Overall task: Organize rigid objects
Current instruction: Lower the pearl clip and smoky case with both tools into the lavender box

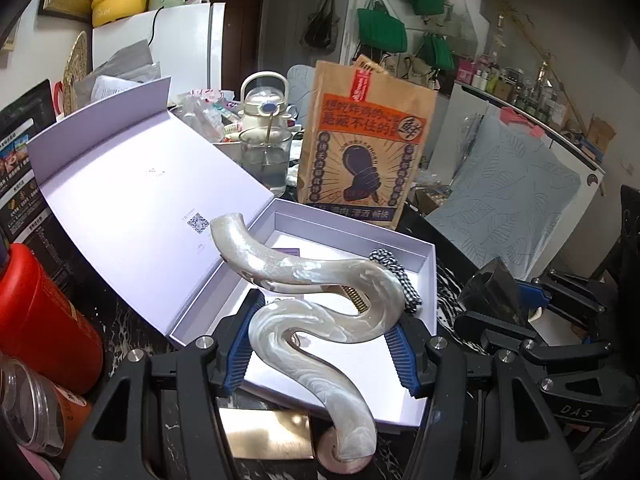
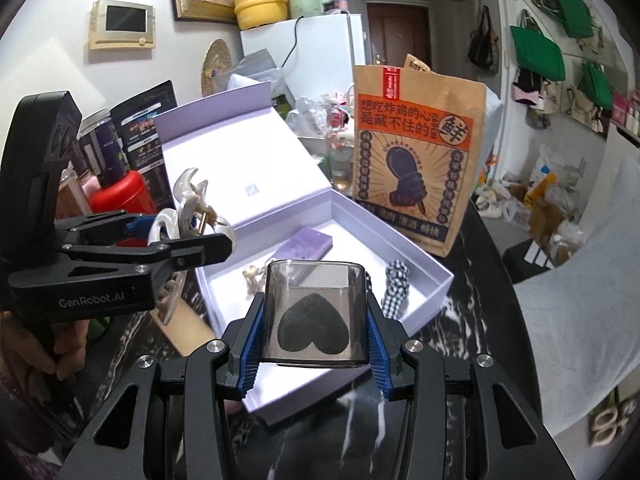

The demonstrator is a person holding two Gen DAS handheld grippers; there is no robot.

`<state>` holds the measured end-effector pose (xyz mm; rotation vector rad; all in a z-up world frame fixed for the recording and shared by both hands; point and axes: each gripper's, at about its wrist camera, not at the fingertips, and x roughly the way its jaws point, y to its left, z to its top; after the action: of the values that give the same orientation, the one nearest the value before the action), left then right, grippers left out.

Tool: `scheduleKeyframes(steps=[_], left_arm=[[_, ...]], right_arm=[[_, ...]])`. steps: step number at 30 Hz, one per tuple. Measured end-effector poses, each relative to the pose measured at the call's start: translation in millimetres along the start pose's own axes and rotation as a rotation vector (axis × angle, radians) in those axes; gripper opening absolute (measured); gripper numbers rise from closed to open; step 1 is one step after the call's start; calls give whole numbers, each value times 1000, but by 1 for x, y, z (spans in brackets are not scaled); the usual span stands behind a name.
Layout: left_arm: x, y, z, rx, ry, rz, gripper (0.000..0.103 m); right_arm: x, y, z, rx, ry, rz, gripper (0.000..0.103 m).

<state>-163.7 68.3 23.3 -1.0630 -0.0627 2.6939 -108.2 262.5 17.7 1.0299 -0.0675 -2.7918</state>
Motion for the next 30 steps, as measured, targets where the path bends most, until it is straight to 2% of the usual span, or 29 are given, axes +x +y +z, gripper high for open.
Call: scheduleKeyframes(steps=[10, 22, 30], left_arm=[[29, 9, 8, -18, 18, 22, 58], [69, 13, 21, 14, 44, 7, 58], [98, 18, 27, 29, 95, 5, 58]], right_arm=[[28, -14, 11, 14, 21, 10, 45], [61, -34, 22, 32, 26, -28, 45], [87, -47, 27, 44, 63, -57, 45]])
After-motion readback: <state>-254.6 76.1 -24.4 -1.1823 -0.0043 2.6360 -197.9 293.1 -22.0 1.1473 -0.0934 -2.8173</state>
